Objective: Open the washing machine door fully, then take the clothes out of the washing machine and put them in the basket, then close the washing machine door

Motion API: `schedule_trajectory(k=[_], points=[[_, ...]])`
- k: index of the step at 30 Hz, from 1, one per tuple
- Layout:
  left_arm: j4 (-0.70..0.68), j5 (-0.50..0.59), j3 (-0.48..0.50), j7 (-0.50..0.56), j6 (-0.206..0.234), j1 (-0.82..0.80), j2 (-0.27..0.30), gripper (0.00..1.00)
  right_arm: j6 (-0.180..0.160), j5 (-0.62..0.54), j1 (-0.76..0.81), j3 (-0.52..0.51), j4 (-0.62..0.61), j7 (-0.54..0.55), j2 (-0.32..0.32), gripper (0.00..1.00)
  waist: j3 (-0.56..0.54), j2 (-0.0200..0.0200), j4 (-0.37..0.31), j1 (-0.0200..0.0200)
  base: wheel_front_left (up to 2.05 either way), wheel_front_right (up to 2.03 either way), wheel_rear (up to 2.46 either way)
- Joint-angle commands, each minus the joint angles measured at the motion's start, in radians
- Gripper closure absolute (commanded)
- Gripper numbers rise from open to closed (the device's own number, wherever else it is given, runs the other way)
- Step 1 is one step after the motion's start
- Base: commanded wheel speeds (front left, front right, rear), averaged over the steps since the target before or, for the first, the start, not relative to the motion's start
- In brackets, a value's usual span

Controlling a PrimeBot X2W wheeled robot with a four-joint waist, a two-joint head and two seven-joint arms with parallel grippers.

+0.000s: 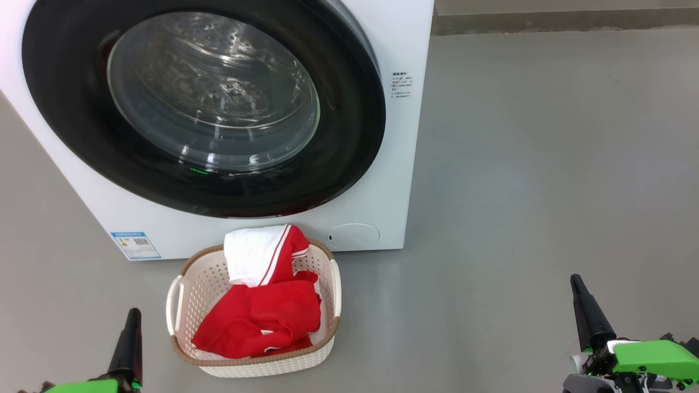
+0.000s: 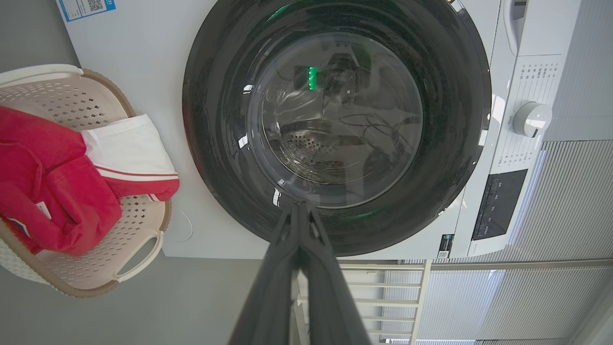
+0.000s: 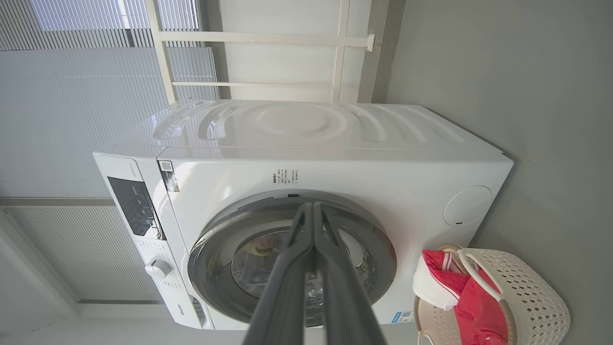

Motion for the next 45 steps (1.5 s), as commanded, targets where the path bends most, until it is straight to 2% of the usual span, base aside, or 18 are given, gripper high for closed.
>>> schedule_trajectory(k=[1,45], points=[[-0.026,-0.002,0.035,0.005,-0.003,-0.038,0.012,1.00,0.002,0.004,-0.020,0.022,-0.031,0.008,-0.003,1.00,0.000,-0.0001,0.000,0.0000,0.00,0.00,0.00],[-0.026,0.002,0.040,0.009,-0.003,-0.038,0.009,1.00,0.002,0.004,-0.020,0.023,-0.031,0.008,-0.003,1.00,0.000,-0.0001,0.000,0.0000,0.00,0.00,0.00]])
